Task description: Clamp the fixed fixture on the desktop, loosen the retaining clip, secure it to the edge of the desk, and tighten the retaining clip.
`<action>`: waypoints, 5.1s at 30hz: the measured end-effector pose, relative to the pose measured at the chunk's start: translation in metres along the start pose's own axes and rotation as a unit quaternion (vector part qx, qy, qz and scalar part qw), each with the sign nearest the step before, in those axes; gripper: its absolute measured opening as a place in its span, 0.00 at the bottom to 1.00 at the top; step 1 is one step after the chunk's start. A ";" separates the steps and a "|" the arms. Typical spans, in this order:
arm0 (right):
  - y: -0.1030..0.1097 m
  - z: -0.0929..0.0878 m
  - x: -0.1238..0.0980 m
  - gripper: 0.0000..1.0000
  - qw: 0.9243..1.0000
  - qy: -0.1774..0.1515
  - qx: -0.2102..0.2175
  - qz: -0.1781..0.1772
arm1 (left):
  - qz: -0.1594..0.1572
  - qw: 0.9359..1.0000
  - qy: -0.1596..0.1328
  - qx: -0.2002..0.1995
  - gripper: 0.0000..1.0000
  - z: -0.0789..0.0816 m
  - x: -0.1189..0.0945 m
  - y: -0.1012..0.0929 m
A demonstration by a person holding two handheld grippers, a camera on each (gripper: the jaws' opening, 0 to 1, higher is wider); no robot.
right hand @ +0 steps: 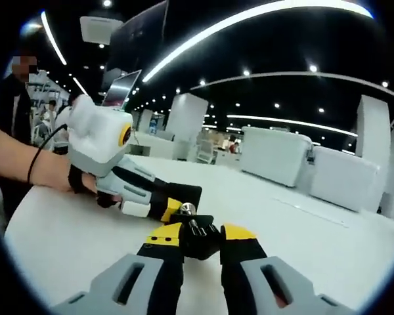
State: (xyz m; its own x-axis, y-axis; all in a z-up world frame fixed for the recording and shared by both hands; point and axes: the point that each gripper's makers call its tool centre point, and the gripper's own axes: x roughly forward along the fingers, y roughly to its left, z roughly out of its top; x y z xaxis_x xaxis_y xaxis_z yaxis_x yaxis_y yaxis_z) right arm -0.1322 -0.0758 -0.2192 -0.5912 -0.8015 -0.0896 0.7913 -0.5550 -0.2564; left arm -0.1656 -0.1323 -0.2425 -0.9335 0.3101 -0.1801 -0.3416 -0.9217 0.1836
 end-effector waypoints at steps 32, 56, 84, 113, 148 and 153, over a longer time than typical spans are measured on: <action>-0.005 -0.004 0.003 0.22 0.998 0.003 0.064 0.011 | -0.004 1.000 -0.010 0.013 0.11 0.001 -0.003 -0.002; 0.003 0.000 0.007 0.20 0.995 0.008 -0.104 -0.008 | 0.001 1.000 -0.008 0.011 0.11 0.001 -0.001 0.001; -0.003 -0.006 0.005 0.28 0.985 0.010 0.169 0.045 | -0.006 1.000 -0.011 0.012 0.11 0.001 -0.002 -0.002; 0.000 0.005 0.002 0.31 0.998 -0.015 0.050 0.020 | -0.003 1.000 -0.012 0.016 0.11 0.001 0.000 0.001; 0.003 -0.002 -0.004 0.19 0.992 -0.004 0.122 0.034 | 0.000 1.000 -0.015 0.022 0.11 0.002 -0.002 -0.001; 0.009 0.002 -0.005 0.19 1.000 -0.004 -0.010 0.012 | 0.002 1.000 -0.014 0.022 0.11 0.001 -0.002 -0.001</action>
State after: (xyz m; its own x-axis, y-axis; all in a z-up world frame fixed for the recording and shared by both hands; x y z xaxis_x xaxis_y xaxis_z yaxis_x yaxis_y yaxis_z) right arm -0.1221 -0.0775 -0.2190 -0.5704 -0.8166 -0.0883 0.8022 -0.5307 -0.2738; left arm -0.1634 -0.1321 -0.2409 -0.9373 0.3135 -0.1523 -0.3419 -0.9118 0.2274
